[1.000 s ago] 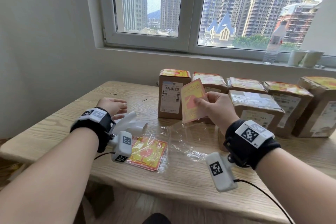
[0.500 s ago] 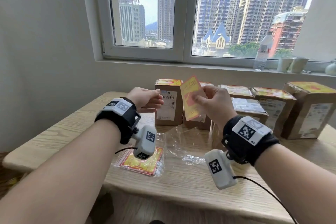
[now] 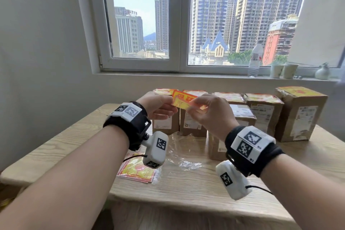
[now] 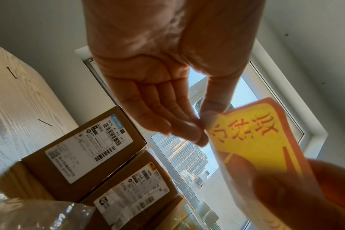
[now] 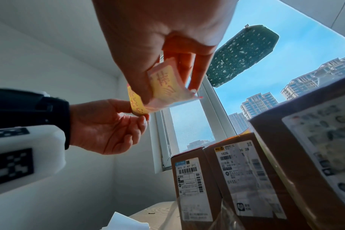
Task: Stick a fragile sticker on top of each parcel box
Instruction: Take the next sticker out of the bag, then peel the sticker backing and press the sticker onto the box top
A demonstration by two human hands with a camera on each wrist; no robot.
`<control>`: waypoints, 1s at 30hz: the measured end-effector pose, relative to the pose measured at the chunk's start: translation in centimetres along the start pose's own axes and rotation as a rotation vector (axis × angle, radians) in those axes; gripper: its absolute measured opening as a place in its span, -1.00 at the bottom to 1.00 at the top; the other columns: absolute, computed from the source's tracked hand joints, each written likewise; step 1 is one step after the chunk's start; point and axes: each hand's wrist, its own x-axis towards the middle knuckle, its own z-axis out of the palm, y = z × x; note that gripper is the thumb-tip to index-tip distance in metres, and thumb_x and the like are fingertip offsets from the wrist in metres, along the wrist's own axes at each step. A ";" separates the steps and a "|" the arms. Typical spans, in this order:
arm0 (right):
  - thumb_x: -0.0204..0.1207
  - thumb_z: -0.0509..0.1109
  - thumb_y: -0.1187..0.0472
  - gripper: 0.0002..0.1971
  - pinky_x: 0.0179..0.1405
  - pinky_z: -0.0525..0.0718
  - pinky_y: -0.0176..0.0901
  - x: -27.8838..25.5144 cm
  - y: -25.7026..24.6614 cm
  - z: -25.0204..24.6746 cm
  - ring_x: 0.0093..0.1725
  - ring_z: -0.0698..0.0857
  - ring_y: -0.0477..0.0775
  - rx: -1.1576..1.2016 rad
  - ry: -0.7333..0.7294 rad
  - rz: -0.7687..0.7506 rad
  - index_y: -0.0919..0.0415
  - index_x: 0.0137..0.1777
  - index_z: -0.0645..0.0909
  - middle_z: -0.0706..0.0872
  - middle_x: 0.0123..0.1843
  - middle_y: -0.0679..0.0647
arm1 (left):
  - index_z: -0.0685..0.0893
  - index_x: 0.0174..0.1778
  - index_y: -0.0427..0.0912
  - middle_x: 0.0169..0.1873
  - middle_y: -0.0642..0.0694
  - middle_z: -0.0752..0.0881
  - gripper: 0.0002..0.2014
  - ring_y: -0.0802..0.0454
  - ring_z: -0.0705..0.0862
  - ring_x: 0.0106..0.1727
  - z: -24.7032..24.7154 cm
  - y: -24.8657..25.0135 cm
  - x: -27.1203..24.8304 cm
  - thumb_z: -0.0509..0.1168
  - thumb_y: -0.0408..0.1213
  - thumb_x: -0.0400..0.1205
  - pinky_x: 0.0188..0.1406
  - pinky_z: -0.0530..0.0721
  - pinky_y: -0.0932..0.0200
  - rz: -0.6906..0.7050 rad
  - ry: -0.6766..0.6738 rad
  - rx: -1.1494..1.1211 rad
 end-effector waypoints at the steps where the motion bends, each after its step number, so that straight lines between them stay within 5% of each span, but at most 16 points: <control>1: 0.44 0.52 0.02 -0.88 -0.03 0.59 -0.12 -0.1 0.1 -0.2 -0.01 0.61 -0.06 -0.015 -0.004 -0.013 -0.02 -0.06 0.79 0.75 -0.01 -0.11 | 0.70 -0.11 -0.22 -0.40 -0.06 0.78 -0.90 0.09 0.70 -0.34 0.1 0.1 -0.1 0.28 -0.32 0.62 -0.25 0.67 0.24 0.015 0.001 -0.006; 6: 0.26 0.62 -0.09 -0.76 0.34 0.27 -0.17 -0.8 0.1 -1.9 0.37 0.30 -0.14 0.007 -0.045 0.026 -0.14 -0.08 0.76 0.46 0.36 -0.15 | 0.68 0.05 -0.27 -0.21 -0.14 0.78 -0.87 0.04 0.76 -0.29 0.5 0.7 -0.6 0.35 -0.43 0.60 -0.36 0.77 0.22 0.082 0.027 -0.065; 9: 0.40 0.54 -0.06 -0.90 0.42 0.26 -0.08 -0.6 0.6 -3.0 0.45 0.32 -0.08 0.091 0.079 0.131 -0.13 -0.13 0.73 0.42 0.43 -0.10 | 0.66 0.08 -0.29 -0.21 -0.14 0.77 -0.84 0.09 0.76 -0.34 0.9 1.0 -0.5 0.33 -0.47 0.61 -0.47 0.76 0.27 0.113 0.034 -0.120; 11: 0.48 0.50 0.05 -0.98 0.41 0.45 -0.01 -0.1 1.4 -3.7 0.37 0.46 -0.06 0.169 0.159 0.232 -0.12 -0.16 0.72 0.48 0.36 -0.07 | 0.65 0.08 -0.29 -0.20 -0.14 0.78 -0.85 0.08 0.77 -0.30 1.3 1.2 -0.3 0.34 -0.46 0.60 -0.43 0.77 0.25 0.125 0.016 -0.146; 15: 0.49 0.49 0.26 -0.80 -0.10 0.72 -0.21 0.2 3.0 -5.1 -0.07 0.78 -0.06 0.323 0.155 0.346 -0.13 -0.18 0.74 0.76 0.01 -0.01 | 0.67 0.09 -0.30 -0.16 -0.19 0.82 -0.82 0.05 0.81 -0.26 2.7 1.5 0.5 0.39 -0.42 0.57 -0.32 0.79 0.26 0.135 -0.026 -0.174; 19: 0.49 0.46 0.35 -0.74 -0.08 0.76 -0.11 -0.3 4.2 -6.5 -0.13 0.78 -0.04 0.370 0.170 0.414 -0.10 -0.20 0.71 0.81 -0.15 -0.01 | 0.70 0.01 -0.28 -0.26 -0.14 0.83 -0.89 0.06 0.81 -0.29 4.9 2.0 1.3 0.37 -0.44 0.59 -0.21 0.79 0.22 0.159 -0.086 -0.167; 26: 0.52 0.42 0.32 -0.73 -0.02 0.79 0.20 -0.2 7.0 -8.4 -0.15 0.82 0.10 0.332 0.203 0.464 -0.12 -0.22 0.74 0.82 -0.19 -0.04 | 0.63 0.12 -0.23 -0.02 -0.26 0.80 -0.74 -0.01 0.77 -0.19 9.6 3.0 4.1 0.42 -0.45 0.53 -0.10 0.79 0.11 0.176 -0.021 -0.117; 30: 0.54 0.42 0.31 -0.78 -0.02 0.81 0.03 0.5 8.6 -9.4 -0.12 0.83 0.02 0.379 0.246 0.486 -0.07 -0.17 0.75 0.84 -0.11 0.08 | 0.49 0.20 -0.11 -0.06 -0.17 0.77 -0.60 0.01 0.78 -0.13 10.9 3.5 5.6 0.47 -0.31 0.50 -0.22 0.77 0.18 0.179 0.013 -0.043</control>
